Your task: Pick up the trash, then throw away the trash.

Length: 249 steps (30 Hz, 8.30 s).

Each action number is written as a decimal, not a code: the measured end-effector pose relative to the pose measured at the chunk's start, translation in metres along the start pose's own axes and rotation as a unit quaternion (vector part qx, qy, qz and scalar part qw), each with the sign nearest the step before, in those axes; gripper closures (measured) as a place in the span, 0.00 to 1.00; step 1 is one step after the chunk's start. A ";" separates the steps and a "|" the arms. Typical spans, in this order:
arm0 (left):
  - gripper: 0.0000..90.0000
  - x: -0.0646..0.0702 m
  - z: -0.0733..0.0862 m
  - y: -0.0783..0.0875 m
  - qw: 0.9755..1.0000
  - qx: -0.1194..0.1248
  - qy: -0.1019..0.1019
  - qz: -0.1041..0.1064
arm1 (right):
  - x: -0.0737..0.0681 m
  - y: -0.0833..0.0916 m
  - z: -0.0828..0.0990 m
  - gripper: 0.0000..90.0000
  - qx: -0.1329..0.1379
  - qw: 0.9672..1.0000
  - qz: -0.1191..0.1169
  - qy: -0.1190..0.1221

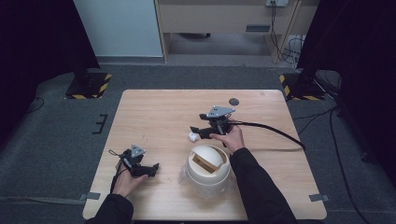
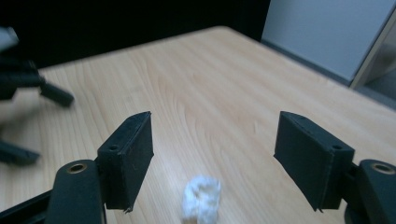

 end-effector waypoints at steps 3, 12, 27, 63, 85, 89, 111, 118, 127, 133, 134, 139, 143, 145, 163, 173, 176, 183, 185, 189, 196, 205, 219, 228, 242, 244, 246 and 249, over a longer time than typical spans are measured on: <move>0.00 0.000 0.000 0.000 1.000 0.000 0.000 0.000 | 0.000 -0.007 0.013 0.32 -0.031 1.000 0.001 0.006; 0.00 0.000 0.000 0.000 1.000 0.000 0.000 0.000 | 0.003 -0.024 0.041 0.35 -0.100 0.995 0.003 0.015; 0.00 0.000 0.000 0.000 1.000 0.000 0.000 0.000 | 0.002 -0.036 0.053 0.50 -0.115 0.993 -0.012 0.015; 0.00 0.000 0.000 0.000 1.000 0.000 0.000 -0.001 | 0.008 -0.018 0.040 0.75 -0.128 0.991 -0.010 0.034; 0.00 0.001 0.000 0.000 1.000 0.000 0.003 -0.003 | 0.031 0.117 0.008 0.75 -0.013 0.999 0.048 -0.003; 0.00 0.001 0.000 0.000 1.000 0.000 0.003 -0.003 | 0.030 0.138 0.014 0.75 0.004 0.998 0.055 -0.014; 0.00 0.003 0.000 0.001 1.000 -0.001 0.005 -0.005 | 0.022 0.217 0.025 0.74 0.087 0.994 0.051 -0.050; 0.00 0.003 0.000 0.001 1.000 -0.001 0.005 -0.005 | 0.015 0.232 0.011 0.74 0.112 0.992 0.036 -0.038; 0.00 0.003 0.000 0.001 1.000 -0.001 0.005 -0.005 | 0.004 0.249 -0.009 0.75 0.145 0.989 0.017 -0.028; 0.00 0.003 0.000 0.001 1.000 -0.001 0.005 -0.005 | -0.010 0.249 -0.021 0.75 0.154 0.988 -0.003 -0.015; 0.00 0.003 0.000 0.001 1.000 0.000 0.005 -0.005 | -0.013 0.248 -0.022 0.75 0.154 0.988 -0.008 -0.014; 0.00 0.003 0.000 0.001 1.000 -0.001 0.005 -0.005 | -0.023 0.241 -0.025 0.75 0.152 0.988 -0.034 -0.011; 0.00 0.003 0.000 0.001 1.000 -0.001 0.005 -0.005 | -0.030 0.233 -0.024 0.75 0.140 0.989 -0.051 -0.007; 0.00 0.003 0.000 0.001 1.000 -0.001 0.005 -0.005 | -0.033 0.230 -0.023 0.75 0.135 0.989 -0.058 -0.007; 0.00 0.003 0.000 0.001 1.000 -0.001 0.005 -0.005 | -0.059 0.194 0.003 0.75 0.059 0.989 -0.137 0.001; 0.00 0.003 0.000 0.001 1.000 -0.001 0.005 -0.005 | -0.063 0.180 0.016 0.75 0.019 0.989 -0.149 0.001; 0.00 0.003 0.000 0.001 1.000 0.000 0.005 -0.005 | -0.064 0.177 0.019 0.74 0.012 0.989 -0.151 -0.001; 0.00 0.003 0.000 0.001 1.000 0.000 0.005 -0.005 | -0.064 0.172 0.023 0.73 0.003 0.988 -0.152 -0.007; 0.00 0.003 0.000 0.001 1.000 0.000 0.005 -0.005 | -0.064 0.170 0.024 0.73 0.002 0.988 -0.152 -0.007; 0.00 0.003 0.000 0.001 1.000 0.000 0.005 -0.005 | -0.065 0.167 0.025 0.71 0.000 0.988 -0.151 -0.008; 0.00 0.003 0.000 0.001 1.000 -0.001 0.005 -0.005 | -0.064 0.168 0.022 0.58 0.006 0.989 -0.150 -0.016; 0.00 0.003 0.000 0.001 1.000 -0.001 0.005 -0.005 | -0.042 0.178 0.017 0.43 0.046 0.993 -0.099 -0.037; 0.00 0.003 0.000 0.001 1.000 0.000 0.005 -0.005 | 0.007 0.179 0.057 0.29 0.011 0.996 -0.005 -0.085; 0.00 0.003 0.000 0.001 1.000 0.000 0.005 -0.005 | 0.036 0.177 0.092 0.23 -0.039 0.990 0.061 -0.121; 0.00 0.003 0.000 0.001 1.000 0.000 0.005 -0.005 | 0.087 0.194 0.149 0.16 -0.097 0.962 0.188 -0.174; 0.00 0.003 0.000 0.001 1.000 0.000 0.005 -0.005 | 0.092 0.198 0.155 0.15 -0.106 0.957 0.202 -0.181; 0.00 0.003 0.000 0.001 1.000 0.000 0.005 -0.005 | 0.095 0.201 0.159 0.14 -0.111 0.953 0.214 -0.185; 0.00 0.003 0.000 0.001 1.000 0.000 0.005 -0.005 | 0.099 0.204 0.166 0.13 -0.126 0.947 0.229 -0.184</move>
Point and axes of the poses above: each handheld gripper's, and its own axes: y roughly backward along the jaws, z roughly out of its underside, x roughly to its right, the point moved 7 cm from there along -y, roughly forward along the jaws, and after that the axes turned 7 degrees about -y, right-handed, at the moved point
